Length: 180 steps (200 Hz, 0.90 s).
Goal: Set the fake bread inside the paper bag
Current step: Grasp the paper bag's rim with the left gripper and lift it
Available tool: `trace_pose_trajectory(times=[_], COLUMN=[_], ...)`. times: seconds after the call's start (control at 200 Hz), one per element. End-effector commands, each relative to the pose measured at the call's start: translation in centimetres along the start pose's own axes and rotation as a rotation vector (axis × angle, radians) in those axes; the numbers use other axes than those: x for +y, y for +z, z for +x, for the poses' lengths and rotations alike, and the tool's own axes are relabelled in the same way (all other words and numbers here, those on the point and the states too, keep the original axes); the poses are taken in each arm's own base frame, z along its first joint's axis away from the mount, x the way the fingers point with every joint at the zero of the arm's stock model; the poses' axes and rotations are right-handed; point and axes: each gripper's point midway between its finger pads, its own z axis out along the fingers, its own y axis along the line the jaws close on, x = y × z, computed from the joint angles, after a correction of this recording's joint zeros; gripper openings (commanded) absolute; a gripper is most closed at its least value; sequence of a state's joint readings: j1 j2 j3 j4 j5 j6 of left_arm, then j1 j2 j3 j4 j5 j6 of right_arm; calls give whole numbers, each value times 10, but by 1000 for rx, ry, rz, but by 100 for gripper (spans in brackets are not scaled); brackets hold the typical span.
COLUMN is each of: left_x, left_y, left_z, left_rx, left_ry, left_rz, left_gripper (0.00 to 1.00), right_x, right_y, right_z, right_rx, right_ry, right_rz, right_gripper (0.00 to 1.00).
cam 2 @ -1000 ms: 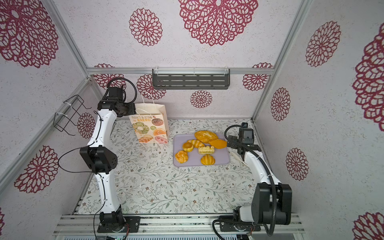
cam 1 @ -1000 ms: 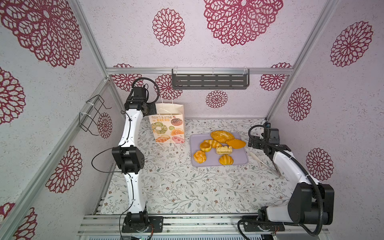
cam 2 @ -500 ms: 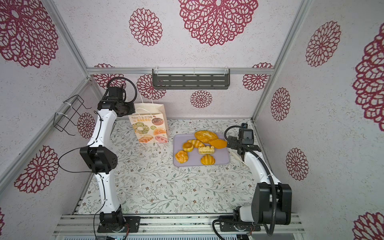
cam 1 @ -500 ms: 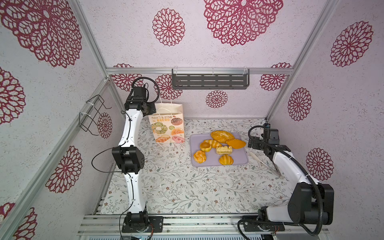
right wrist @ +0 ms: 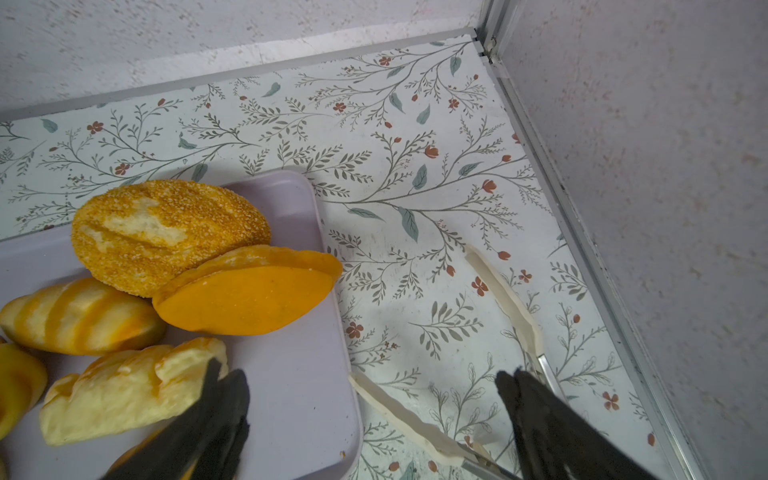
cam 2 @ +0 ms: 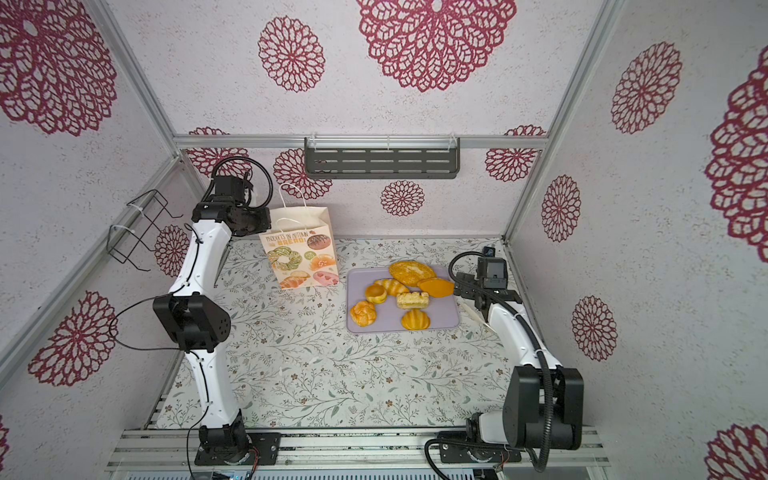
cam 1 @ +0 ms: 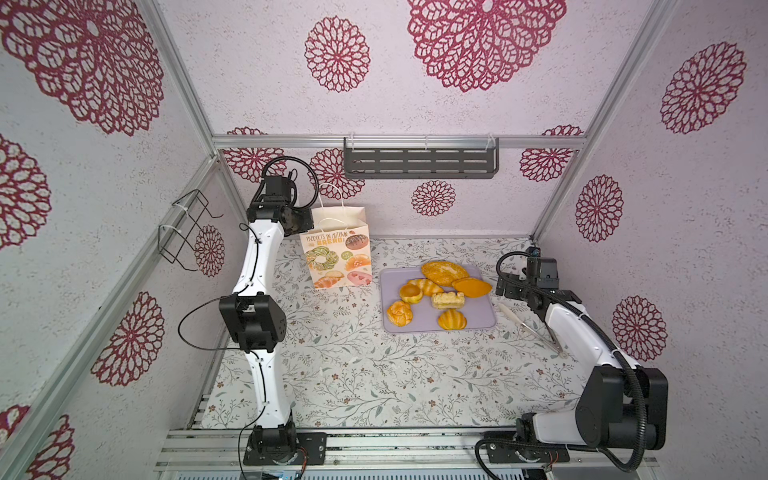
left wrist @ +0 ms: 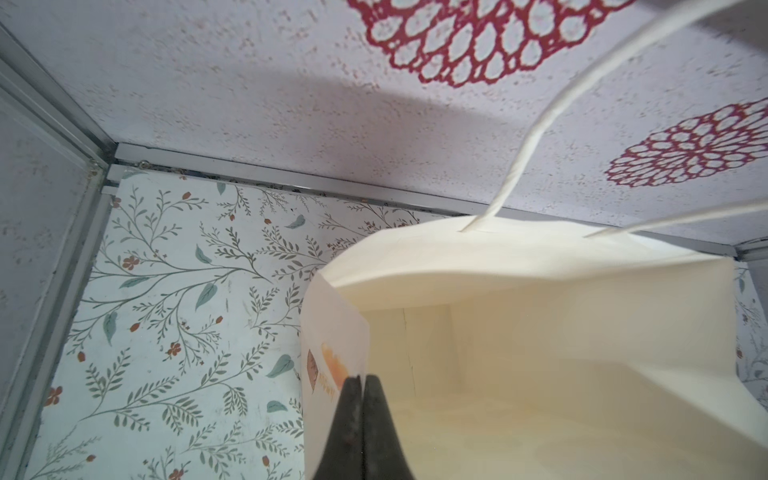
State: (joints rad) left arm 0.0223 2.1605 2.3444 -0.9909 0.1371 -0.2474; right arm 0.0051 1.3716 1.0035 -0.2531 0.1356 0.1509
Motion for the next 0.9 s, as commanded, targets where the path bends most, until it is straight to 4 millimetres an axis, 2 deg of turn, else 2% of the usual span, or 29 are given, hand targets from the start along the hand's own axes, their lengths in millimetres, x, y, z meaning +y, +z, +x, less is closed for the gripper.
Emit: trace_pose_trajectory(times=[0.0, 0.13, 0.36, 0.39, 0.4, 0.42, 0.56, 0.746, 0.896], left_x=[-7, -7, -4, -3, -6, -7, -7, -8, -8], left_y=[-20, -24, -38, -34, -47, -52, -58, -68, -73], left_z=[0, 7, 17, 22, 17, 17, 28, 45, 58], left_rx=[-6, 8, -4, 9, -16, -23, -9, -3, 1], left_ry=[-7, -1, 17, 19, 24, 26, 41, 76, 98], left_rz=[47, 48, 34, 33, 38, 40, 47, 56, 64], left_gripper=[0, 0, 0, 0, 0, 0, 0, 0, 0], right_x=[-7, -15, -32, -32, -32, -33, -35, -36, -35], right_y=[-19, -27, -51, -54, -54, -55, -61, -83, -91], right_z=[-22, -25, -33, -32, -32, -32, -32, -46, -51], right_rx=[-78, -140, -297, -307, -309, -312, -318, -414, -409], right_ry=[18, 14, 18, 18, 17, 17, -19, -81, -134], right_rz=[28, 65, 127, 128, 128, 128, 138, 148, 150], right_gripper=[99, 99, 99, 99, 99, 99, 99, 99, 99])
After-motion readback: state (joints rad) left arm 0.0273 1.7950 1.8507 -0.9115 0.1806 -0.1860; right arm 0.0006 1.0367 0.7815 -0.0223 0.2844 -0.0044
